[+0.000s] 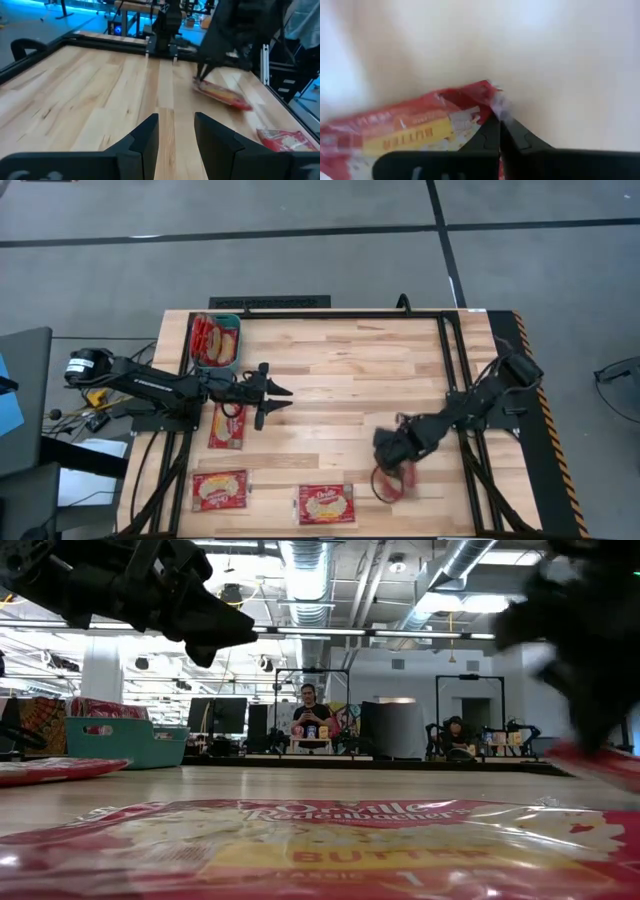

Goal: Sort popcorn bags into baskets
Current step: Put the red popcorn bag in the blue bin

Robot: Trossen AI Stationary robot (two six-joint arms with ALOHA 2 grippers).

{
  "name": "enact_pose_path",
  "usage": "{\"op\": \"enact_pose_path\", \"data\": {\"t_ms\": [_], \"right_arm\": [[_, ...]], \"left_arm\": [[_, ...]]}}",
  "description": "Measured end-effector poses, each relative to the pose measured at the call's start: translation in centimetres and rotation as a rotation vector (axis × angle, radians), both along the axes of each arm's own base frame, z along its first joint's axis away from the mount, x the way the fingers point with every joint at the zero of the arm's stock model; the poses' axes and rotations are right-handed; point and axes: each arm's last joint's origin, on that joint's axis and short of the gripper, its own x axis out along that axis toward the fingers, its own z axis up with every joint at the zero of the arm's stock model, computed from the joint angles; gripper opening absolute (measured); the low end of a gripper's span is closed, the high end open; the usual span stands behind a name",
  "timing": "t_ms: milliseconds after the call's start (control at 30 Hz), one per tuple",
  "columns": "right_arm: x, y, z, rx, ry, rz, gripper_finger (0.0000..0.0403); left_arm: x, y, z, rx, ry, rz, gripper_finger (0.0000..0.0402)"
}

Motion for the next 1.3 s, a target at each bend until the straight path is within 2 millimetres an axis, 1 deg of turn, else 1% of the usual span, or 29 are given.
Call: {"op": "enact_pose_path", "data": {"t_ms": [67, 200, 300, 367, 500, 567, 633, 700, 800, 867, 933, 1033, 1133, 1233, 1300], "right_arm": [[0.7, -0.9, 1.4, -0.066, -0.130, -0.058, 0.0006], [2.5, -2.5, 4.2, -0.115, -0.436, -0.217, 0.0006], [3.9, -3.5, 5.6, -0.172, -0.642, -0.319, 0.0005], [4.8, -4.0, 6.3, -0.201, -0.746, -0.349, 0.0007], [6.3, -5.2, 7.2, -0.212, -0.856, -0.355, 0.0004], [7.1, -5.6, 7.3, -0.221, -0.896, -0.356, 0.0005], [7.3, -5.9, 7.3, -0.247, -0.899, -0.331, 0.0007], [7.7, -6.0, 7.8, -0.238, -0.946, -0.328, 0.0005], [7.7, -6.0, 7.9, -0.258, -0.937, -0.283, 0.0004], [7.7, -5.9, 8.1, -0.256, -0.947, -0.260, 0.0006], [7.7, -5.8, 8.1, -0.261, -0.950, -0.244, 0.0005], [7.7, -5.7, 8.1, -0.262, -0.944, -0.214, 0.0004], [7.8, -5.6, 8.1, -0.235, -0.940, -0.187, 0.0007], [7.8, -5.6, 8.1, -0.235, -0.945, -0.188, 0.0004], [7.8, -5.6, 8.2, -0.235, -0.946, -0.187, 0.0004]], "left_arm": [[0.0, 0.0, 0.0, 0.000, 0.002, -0.001, 0.0115], [0.3, -0.4, -0.5, 0.001, 0.015, -0.014, 0.0115], [0.7, -1.0, -1.2, 0.018, 0.042, -0.037, 0.0120], [1.1, -1.3, -1.8, 0.024, 0.071, -0.032, 0.0131], [1.9, -1.7, -2.7, 0.033, 0.124, -0.015, 0.0169], [2.3, -1.8, -3.3, 0.039, 0.151, 0.018, 0.0193], [2.5, -1.6, -3.8, 0.038, 0.176, 0.102, 0.0218], [2.6, -1.3, -4.4, 0.044, 0.205, 0.201, 0.0240], [2.7, -1.0, -5.2, 0.056, 0.236, 0.319, 0.0267], [2.8, -0.9, -5.4, 0.059, 0.235, 0.357, 0.0278], [2.9, -0.9, -5.4, 0.065, 0.242, 0.328, 0.0284], [3.7, -1.5, -4.6, 0.083, 0.215, 0.151, 0.0279], [4.4, -1.8, -3.7, 0.099, 0.185, 0.096, 0.0249], [5.1, -2.0, -2.8, 0.141, 0.157, 0.064, 0.0194], [5.5, -2.1, -2.3, 0.156, 0.141, 0.031, 0.0141]]}}
